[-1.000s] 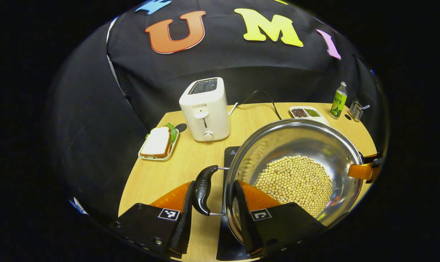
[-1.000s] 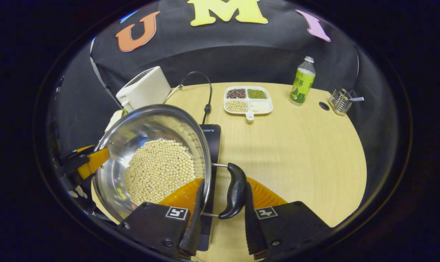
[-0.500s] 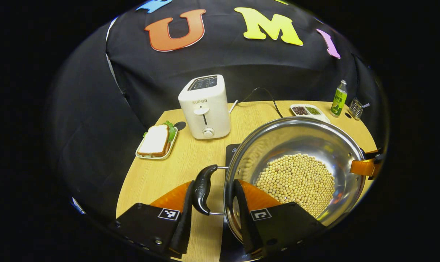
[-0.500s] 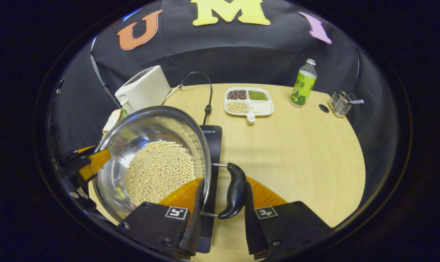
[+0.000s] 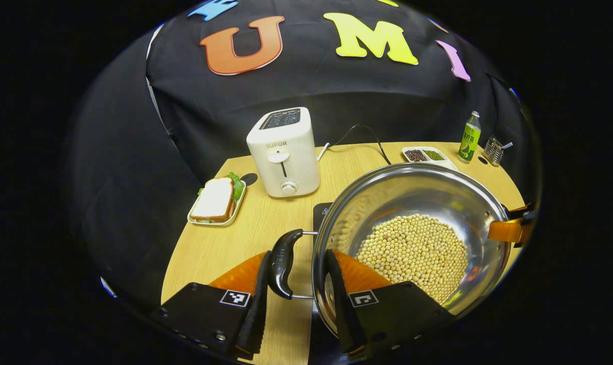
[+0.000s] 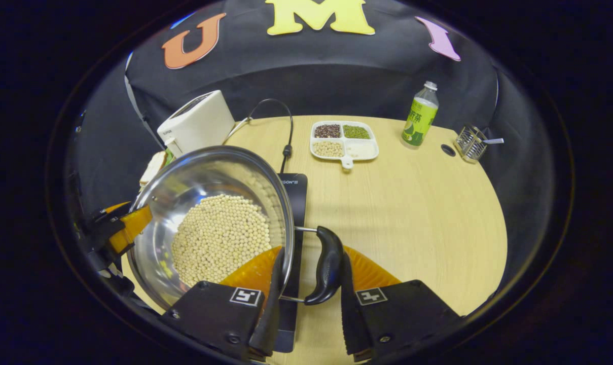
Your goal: First push the handle of the pot to place it horizontally, then grasp the pot with both hands and set it on the induction cooktop.
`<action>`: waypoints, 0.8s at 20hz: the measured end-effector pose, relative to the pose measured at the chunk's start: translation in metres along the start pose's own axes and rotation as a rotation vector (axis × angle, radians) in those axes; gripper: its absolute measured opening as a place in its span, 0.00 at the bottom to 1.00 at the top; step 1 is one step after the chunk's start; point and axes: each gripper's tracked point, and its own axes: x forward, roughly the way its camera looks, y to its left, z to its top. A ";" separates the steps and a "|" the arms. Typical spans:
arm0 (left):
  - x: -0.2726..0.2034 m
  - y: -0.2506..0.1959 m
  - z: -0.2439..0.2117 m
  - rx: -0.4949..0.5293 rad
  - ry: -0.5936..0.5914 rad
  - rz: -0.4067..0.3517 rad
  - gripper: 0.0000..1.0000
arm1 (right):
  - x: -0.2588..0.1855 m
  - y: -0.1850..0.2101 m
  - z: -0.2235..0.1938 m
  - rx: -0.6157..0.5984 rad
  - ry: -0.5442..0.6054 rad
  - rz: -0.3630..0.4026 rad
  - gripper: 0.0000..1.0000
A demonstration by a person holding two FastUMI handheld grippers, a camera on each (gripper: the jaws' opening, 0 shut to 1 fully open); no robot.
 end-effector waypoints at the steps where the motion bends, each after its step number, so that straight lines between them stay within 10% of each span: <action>1: -0.001 0.000 0.000 -0.003 0.002 0.000 0.56 | 0.000 0.000 0.000 -0.001 0.001 0.000 0.52; 6: -0.008 0.000 0.001 -0.029 -0.030 -0.026 0.56 | -0.004 -0.004 0.011 -0.011 -0.088 -0.005 0.68; 8: -0.015 0.007 0.010 -0.013 -0.079 0.002 0.96 | -0.018 -0.006 0.026 -0.074 -0.189 -0.018 0.77; 11: -0.027 0.011 0.013 0.005 -0.114 0.039 1.00 | -0.026 -0.006 0.029 -0.123 -0.229 -0.019 0.99; 16: -0.040 0.007 0.021 0.019 -0.144 0.041 0.97 | -0.034 -0.008 0.027 -0.115 -0.230 -0.007 1.00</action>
